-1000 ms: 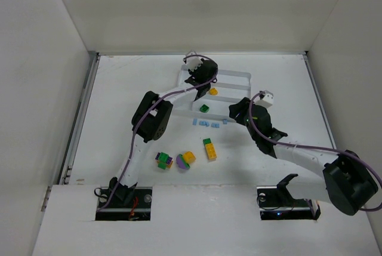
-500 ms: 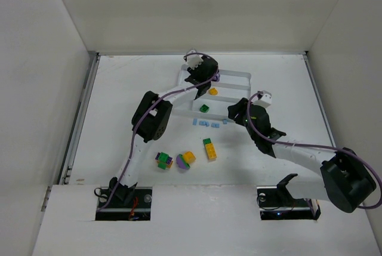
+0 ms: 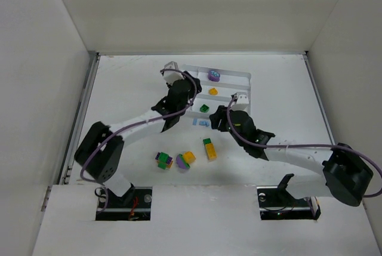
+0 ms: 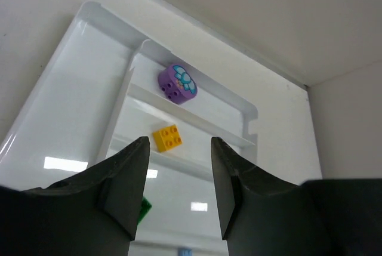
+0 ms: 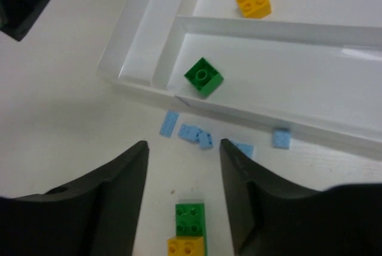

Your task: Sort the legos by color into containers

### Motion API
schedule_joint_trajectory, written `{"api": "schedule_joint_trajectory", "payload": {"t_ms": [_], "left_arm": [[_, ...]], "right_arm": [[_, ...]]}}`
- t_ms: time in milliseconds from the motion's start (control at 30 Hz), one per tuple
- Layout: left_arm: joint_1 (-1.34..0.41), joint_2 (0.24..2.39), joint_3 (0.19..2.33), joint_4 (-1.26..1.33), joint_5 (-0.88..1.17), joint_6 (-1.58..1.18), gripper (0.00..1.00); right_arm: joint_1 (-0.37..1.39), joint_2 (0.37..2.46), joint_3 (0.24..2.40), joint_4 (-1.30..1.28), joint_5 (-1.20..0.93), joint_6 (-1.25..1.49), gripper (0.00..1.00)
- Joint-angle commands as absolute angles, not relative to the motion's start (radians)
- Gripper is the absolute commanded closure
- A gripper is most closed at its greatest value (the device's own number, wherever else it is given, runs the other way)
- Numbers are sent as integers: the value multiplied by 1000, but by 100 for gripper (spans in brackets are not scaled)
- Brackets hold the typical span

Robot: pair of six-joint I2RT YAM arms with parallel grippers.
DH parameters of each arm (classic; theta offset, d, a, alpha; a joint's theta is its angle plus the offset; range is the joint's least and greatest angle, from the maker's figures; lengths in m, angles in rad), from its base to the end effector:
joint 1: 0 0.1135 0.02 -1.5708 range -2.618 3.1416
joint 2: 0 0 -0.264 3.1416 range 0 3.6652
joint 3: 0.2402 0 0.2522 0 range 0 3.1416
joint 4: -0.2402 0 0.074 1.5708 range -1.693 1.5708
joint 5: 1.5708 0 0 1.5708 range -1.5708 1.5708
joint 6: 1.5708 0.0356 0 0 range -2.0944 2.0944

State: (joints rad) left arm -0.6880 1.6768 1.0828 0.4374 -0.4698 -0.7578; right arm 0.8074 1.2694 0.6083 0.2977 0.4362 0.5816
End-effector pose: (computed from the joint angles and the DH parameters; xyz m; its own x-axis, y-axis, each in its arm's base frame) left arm 0.3107 -0.2345 0.2721 -0.2392 -0.5967 -0.7660 0.0775 0.7746 -0.6276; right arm 0.1983 0.1855 0.2248 -0.4151 0.2864 -0.8635 -0.1840 0.9031 0.3880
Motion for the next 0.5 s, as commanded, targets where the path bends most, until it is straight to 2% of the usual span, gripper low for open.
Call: {"api": "schedule_joint_trajectory", "payload": {"t_ms": [0, 133, 267, 467], "left_arm": [[-723, 1510, 881, 574, -460, -683, 57], [-757, 1343, 675, 578, -468, -681, 56], [-772, 1218, 551, 561, -465, -689, 56], [-788, 1103, 505, 503, -457, -696, 56]], "right_arm": [[899, 1264, 640, 221, 511, 506, 38], [1053, 1235, 580, 105, 532, 566, 29], [1133, 1256, 561, 15, 551, 653, 28], [1151, 1321, 597, -44, 577, 664, 28]]}}
